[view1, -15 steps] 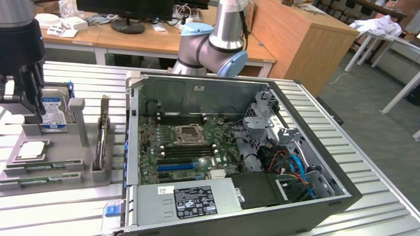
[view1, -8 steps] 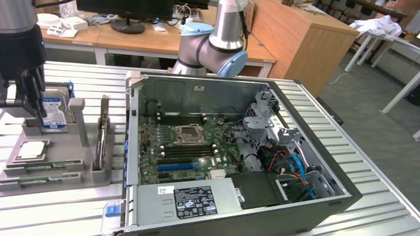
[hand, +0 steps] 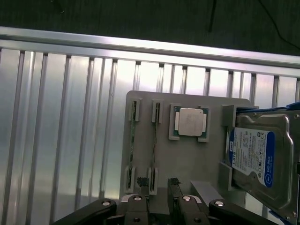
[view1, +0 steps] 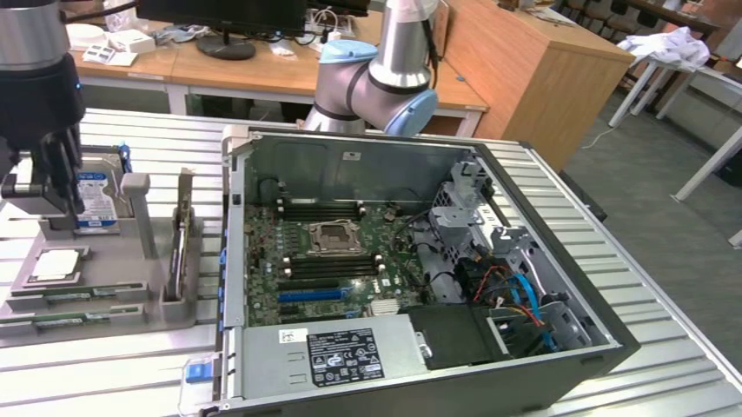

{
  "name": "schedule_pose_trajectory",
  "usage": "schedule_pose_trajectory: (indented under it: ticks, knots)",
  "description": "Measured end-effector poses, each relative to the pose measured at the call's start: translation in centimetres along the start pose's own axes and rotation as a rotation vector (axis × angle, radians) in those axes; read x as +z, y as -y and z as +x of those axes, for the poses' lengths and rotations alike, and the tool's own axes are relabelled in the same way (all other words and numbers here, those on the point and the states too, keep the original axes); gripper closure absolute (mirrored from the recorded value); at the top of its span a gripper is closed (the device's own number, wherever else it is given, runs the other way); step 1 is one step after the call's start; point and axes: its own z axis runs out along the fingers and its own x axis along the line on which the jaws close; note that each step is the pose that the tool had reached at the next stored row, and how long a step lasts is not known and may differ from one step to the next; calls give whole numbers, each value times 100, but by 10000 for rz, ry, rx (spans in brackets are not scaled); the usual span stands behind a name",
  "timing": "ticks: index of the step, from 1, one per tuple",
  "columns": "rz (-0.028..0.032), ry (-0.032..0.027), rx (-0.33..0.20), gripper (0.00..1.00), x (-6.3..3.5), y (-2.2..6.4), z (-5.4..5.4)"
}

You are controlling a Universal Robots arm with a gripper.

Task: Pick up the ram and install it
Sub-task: 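Pick up the ram and move it above insertion slot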

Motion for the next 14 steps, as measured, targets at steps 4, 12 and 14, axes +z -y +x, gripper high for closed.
schedule_pose_trajectory:
  ticks: [4,12,14]
  knots:
    - [-1,0,0,70,62,2,0]
    - [-2,-1,0,70,157,5,0]
    - [-1,0,0,70,169,5,1]
